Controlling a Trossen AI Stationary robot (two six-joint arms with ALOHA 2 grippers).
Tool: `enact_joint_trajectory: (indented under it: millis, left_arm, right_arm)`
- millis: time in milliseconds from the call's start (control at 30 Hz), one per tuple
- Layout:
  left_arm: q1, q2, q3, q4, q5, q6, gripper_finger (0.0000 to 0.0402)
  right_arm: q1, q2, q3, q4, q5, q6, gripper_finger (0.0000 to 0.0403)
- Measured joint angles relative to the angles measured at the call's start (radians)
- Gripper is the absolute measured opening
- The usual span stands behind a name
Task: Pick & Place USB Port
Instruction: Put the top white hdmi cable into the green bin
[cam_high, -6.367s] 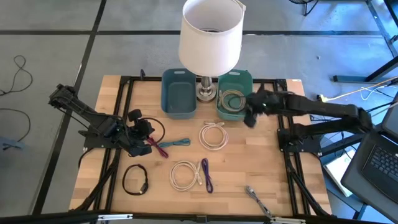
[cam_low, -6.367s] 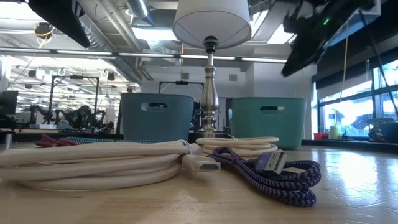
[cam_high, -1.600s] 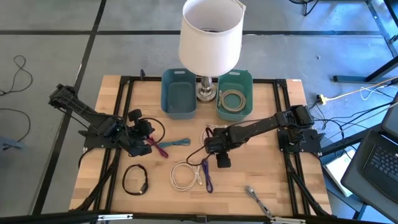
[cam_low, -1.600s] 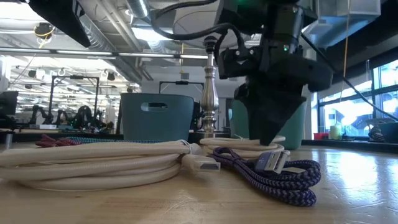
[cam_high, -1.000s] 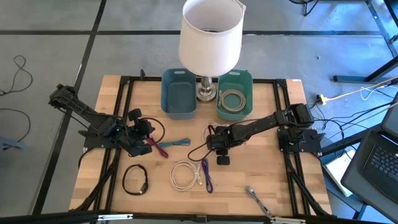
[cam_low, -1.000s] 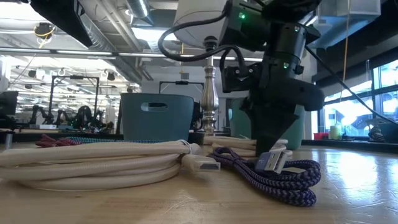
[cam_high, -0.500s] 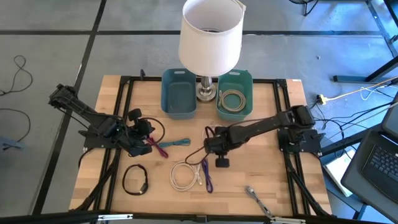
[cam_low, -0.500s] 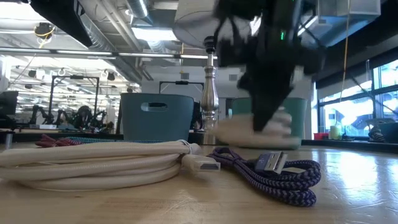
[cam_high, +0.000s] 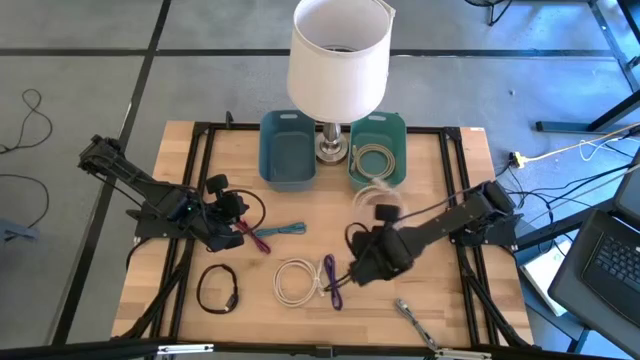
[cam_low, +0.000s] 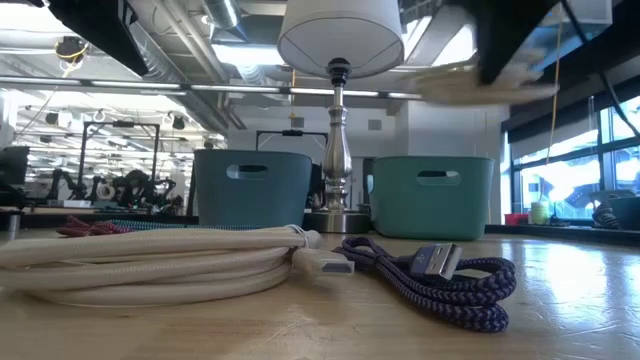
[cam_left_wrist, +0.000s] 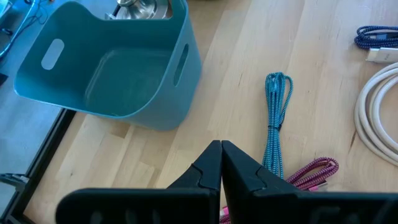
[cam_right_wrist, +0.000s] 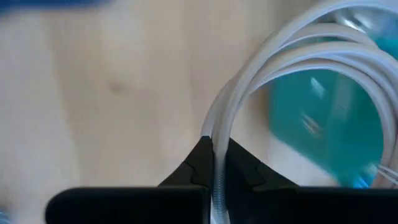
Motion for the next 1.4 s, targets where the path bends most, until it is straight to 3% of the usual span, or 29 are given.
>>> enact_joint_trajectory:
  millis: [233, 333, 467, 567, 733, 900, 1233, 1400]
  left_arm:
    - [0.0, 0.0, 0.0, 0.0, -0.001, 0.0, 0.0003]
    - [-0.001, 0.0, 0.0, 0.0, 0.0, 0.0, 0.0003]
    - [-0.001, 0.0, 0.0, 0.002, 0.001, -0.001, 0.0003]
    - [-0.001, 0.0, 0.0, 0.002, 0.008, -0.001, 0.0003]
    - [-0.001, 0.0, 0.0, 0.003, 0.01, 0.0, 0.0003]
    - [-0.001, 0.0, 0.0, 0.001, 0.01, 0.0, 0.0003]
    - [-0.001, 0.0, 0.0, 0.0, -0.046, 0.042, 0.0003]
    - [-0.001, 0.0, 0.0, -0.005, -0.049, 0.042, 0.0003]
  right_arm:
    - [0.02, -0.063, -0.053, -0.005, 0.192, 0.011, 0.0015]
    - [-0.049, -0.111, -0.097, 0.023, 0.25, -0.034, 0.0015]
    - [-0.187, -0.167, -0.158, 0.031, 0.248, -0.1, 0.0015]
    - [-0.306, -0.22, -0.204, 0.087, 0.191, -0.2, 0.0015]
    - [-0.488, -0.308, -0.3, 0.383, -0.017, -0.461, 0.0014]
    - [-0.624, -0.341, -0.342, 0.56, -0.086, -0.617, 0.0014]
    - [-0.805, -0.283, -0.347, 0.653, -0.257, -0.781, 0.0014]
    - [-0.839, -0.239, -0.347, 0.64, -0.279, -0.806, 0.0014]
